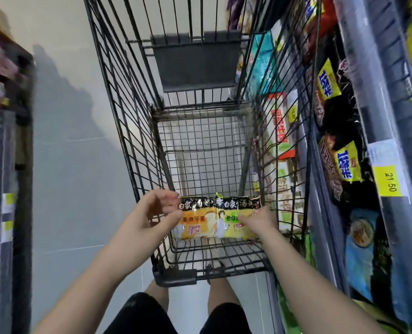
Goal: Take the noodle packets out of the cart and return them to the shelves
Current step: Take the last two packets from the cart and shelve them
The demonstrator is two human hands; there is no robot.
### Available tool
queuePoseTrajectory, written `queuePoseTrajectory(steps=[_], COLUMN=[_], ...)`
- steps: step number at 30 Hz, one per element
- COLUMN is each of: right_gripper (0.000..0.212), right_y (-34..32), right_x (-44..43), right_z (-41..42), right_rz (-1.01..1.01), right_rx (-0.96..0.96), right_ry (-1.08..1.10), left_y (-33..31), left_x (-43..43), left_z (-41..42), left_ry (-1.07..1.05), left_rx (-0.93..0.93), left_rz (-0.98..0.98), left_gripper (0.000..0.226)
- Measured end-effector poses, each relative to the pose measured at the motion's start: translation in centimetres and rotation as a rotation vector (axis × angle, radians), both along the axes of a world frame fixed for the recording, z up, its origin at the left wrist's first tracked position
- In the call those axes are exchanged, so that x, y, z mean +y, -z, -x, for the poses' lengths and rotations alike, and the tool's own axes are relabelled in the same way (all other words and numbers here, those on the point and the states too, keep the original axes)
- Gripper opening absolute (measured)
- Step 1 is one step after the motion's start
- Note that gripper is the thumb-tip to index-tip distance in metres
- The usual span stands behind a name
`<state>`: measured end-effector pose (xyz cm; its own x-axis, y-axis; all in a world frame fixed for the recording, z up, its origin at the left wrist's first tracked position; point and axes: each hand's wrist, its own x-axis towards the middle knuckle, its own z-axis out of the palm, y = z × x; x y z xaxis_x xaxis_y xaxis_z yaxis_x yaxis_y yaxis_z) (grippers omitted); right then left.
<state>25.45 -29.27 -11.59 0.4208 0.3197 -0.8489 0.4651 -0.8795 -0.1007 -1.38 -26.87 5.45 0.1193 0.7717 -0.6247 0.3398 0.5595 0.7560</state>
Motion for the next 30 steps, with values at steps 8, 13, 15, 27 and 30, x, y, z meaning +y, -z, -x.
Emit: queuePoseTrajectory(steps=[8, 13, 15, 27, 30], right_gripper=[0.105, 0.095, 0.091, 0.104, 0.097], right_y=[3.1, 3.8, 3.9, 4.5, 4.5], right_x=[0.9, 0.3, 0.1, 0.4, 0.3], right_z=[2.2, 3.1, 3.0, 3.5, 3.1], right_rz=[0.056, 0.043, 0.051, 0.117, 0.052], right_rx=[-0.069, -0.187, -0.213, -0.14, -0.115], right_ry=[0.099, 0.119, 0.086, 0.035, 0.152], left_y=[0.4, -0.3, -0.7, -1.0, -0.8], left_x=[-0.3, -0.2, 0.1, 1.3, 1.4], left_z=[0.0, 0.3, 0.6, 0.6, 1.0], left_ry=[0.015, 0.022, 0.011, 0.012, 0.014], left_rx=[-0.028, -0.043, -0.035, -0.018, -0.028], left_rz=[0.034, 0.043, 0.04, 0.043, 0.046], left_gripper=[0.026, 0.029, 0.03, 0.02, 0.021])
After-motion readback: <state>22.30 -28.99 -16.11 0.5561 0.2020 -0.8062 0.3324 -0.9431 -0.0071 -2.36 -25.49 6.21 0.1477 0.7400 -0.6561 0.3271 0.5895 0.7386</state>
